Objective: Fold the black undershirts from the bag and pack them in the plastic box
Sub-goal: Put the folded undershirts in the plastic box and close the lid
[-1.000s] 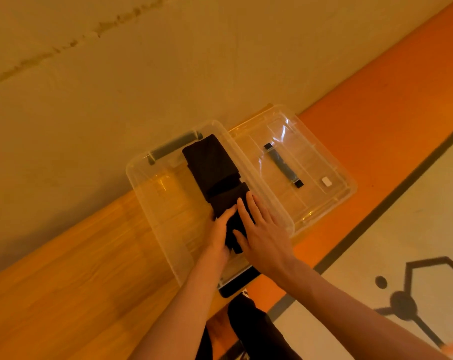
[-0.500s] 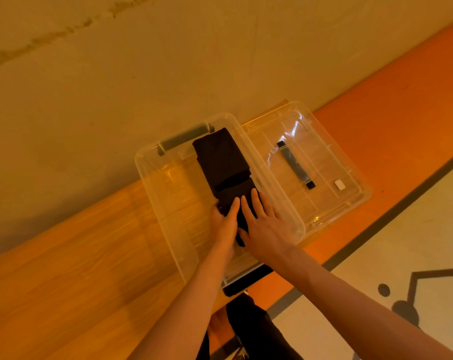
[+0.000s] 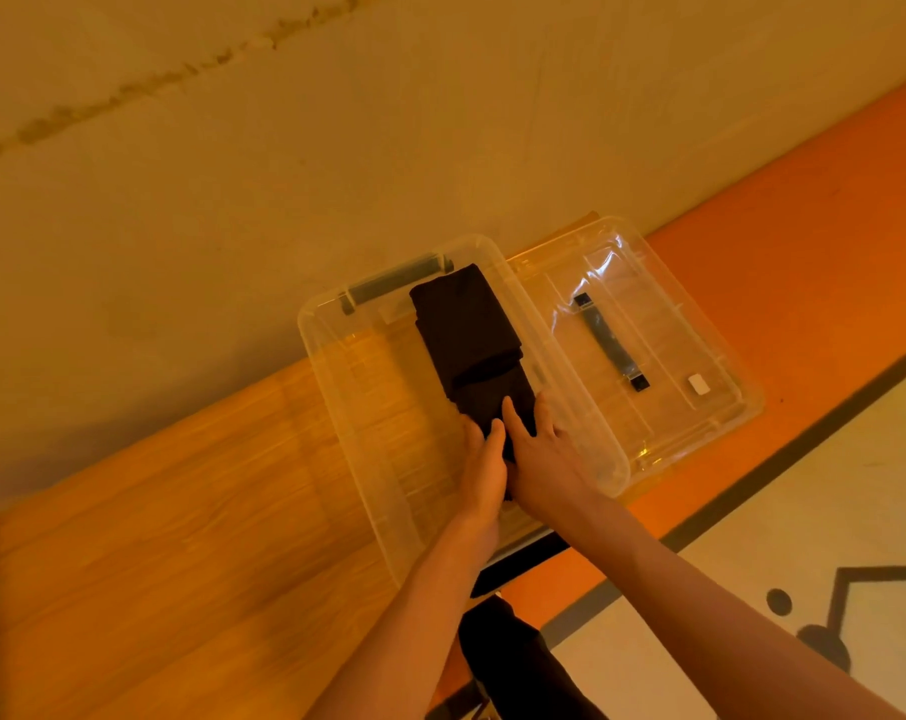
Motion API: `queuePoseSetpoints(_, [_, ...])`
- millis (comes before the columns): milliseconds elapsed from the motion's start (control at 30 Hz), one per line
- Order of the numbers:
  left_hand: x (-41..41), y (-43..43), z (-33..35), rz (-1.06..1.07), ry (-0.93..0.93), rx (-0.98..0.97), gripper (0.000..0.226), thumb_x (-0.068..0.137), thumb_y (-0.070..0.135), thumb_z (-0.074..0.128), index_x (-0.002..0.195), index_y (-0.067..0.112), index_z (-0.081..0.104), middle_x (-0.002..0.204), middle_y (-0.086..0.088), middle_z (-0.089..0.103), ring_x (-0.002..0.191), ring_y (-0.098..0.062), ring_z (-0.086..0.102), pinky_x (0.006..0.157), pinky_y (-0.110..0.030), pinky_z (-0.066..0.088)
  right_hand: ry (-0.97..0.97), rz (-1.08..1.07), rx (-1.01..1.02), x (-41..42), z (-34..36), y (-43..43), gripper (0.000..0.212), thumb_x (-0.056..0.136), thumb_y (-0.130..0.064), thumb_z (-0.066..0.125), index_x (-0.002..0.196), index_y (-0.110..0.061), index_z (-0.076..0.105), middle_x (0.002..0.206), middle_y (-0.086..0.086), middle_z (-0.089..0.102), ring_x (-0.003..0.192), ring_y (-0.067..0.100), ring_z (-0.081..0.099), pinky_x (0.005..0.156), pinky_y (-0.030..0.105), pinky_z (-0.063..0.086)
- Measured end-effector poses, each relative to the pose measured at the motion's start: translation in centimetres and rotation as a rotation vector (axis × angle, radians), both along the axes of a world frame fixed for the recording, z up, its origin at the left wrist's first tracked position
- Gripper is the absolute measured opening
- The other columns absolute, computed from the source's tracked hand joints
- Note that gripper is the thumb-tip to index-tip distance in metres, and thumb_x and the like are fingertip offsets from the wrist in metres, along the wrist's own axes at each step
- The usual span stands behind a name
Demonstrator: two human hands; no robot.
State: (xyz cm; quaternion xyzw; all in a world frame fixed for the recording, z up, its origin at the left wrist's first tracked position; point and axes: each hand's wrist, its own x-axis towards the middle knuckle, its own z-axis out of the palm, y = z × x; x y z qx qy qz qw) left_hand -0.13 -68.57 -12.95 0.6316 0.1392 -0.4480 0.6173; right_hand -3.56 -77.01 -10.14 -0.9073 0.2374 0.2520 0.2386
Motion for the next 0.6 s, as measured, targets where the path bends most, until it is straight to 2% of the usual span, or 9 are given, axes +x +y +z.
queuePoseSetpoints(67, [0.1, 0.3, 0.3, -0.013, -0.006, -0.010, 0.081, 0.097, 0.069, 0.037, 0.161, 0.039, -0.001, 0.170, 0.005, 0.005, 0.155, -0.023, 0.015, 0.123, -0.052, 0.025, -0.032, 0.015, -0.014, -0.1, 0.2, -0.2, 0.078, 0.105, -0.038, 0.048, 0.161, -0.029, -0.005, 0.166, 0.017, -0.015, 0.150, 0.041, 0.018, 0.114, 0.044, 0.039])
queuePoseSetpoints(133, [0.1, 0.6, 1.2, -0.024, -0.099, 0.011, 0.072, 0.103, 0.062, 0.030, 0.161, 0.036, -0.005, 0.170, 0.008, -0.001, 0.156, -0.019, 0.008, 0.126, -0.048, 0.019, -0.059, 0.063, -0.071, -0.4, 0.6, 0.0, 0.076, 0.105, -0.039, 0.047, 0.161, -0.029, -0.004, 0.166, 0.015, -0.015, 0.153, 0.039, 0.009, 0.117, 0.043, 0.034])
queuePoseSetpoints(200, [0.0, 1.2, 1.9, -0.066, -0.197, 0.026, 0.066, 0.107, 0.055, 0.023, 0.161, 0.034, -0.008, 0.169, 0.010, -0.007, 0.156, -0.013, 0.000, 0.127, -0.043, 0.012, -0.111, 0.145, -0.135, -0.8, 1.0, 0.3, 0.073, 0.106, -0.039, 0.045, 0.161, -0.028, -0.002, 0.167, 0.014, -0.016, 0.155, 0.036, -0.003, 0.123, 0.044, 0.020])
queuePoseSetpoints(300, [-0.4, 1.8, 2.1, -0.252, -0.295, 0.065, 0.072, 0.100, 0.063, 0.016, 0.160, 0.032, -0.009, 0.169, 0.009, -0.015, 0.155, -0.012, -0.008, 0.128, -0.044, 0.007, -0.122, 0.310, -0.191, -1.2, 1.0, 0.2, 0.072, 0.107, -0.037, 0.041, 0.160, -0.028, -0.007, 0.164, 0.011, -0.021, 0.153, 0.030, -0.016, 0.125, 0.043, 0.001])
queuePoseSetpoints(367, [-0.4, 1.8, 2.1, -0.335, -0.290, 0.089, 0.071, 0.100, 0.061, 0.014, 0.160, 0.029, -0.009, 0.168, 0.007, -0.017, 0.155, -0.011, -0.011, 0.128, -0.043, 0.005, -0.047, 0.350, -0.185, -1.2, 0.6, -0.4, 0.071, 0.108, -0.041, 0.037, 0.159, -0.029, -0.011, 0.164, 0.011, -0.022, 0.152, 0.028, -0.018, 0.126, 0.042, -0.001])
queuePoseSetpoints(467, [-0.2, 1.6, 2.7, -0.352, -0.250, 0.086, 0.073, 0.100, 0.060, 0.014, 0.159, 0.026, -0.012, 0.167, 0.007, -0.020, 0.154, -0.009, -0.012, 0.128, -0.039, 0.003, 0.032, 0.351, -0.192, -1.1, 0.0, -1.3, 0.069, 0.107, -0.049, 0.029, 0.160, -0.029, -0.010, 0.166, 0.010, -0.021, 0.153, 0.025, -0.018, 0.125, 0.040, 0.000])
queuePoseSetpoints(600, [-0.4, 1.7, 3.0, -0.380, -0.274, 0.087, 0.065, 0.107, 0.051, 0.016, 0.158, 0.026, -0.014, 0.165, 0.009, -0.026, 0.154, -0.011, -0.016, 0.127, -0.036, 0.002, 0.076, 0.367, -0.190, -1.1, 0.3, -1.5, 0.069, 0.108, -0.049, 0.028, 0.160, -0.026, -0.010, 0.165, 0.010, -0.022, 0.153, 0.026, -0.019, 0.126, 0.040, 0.001])
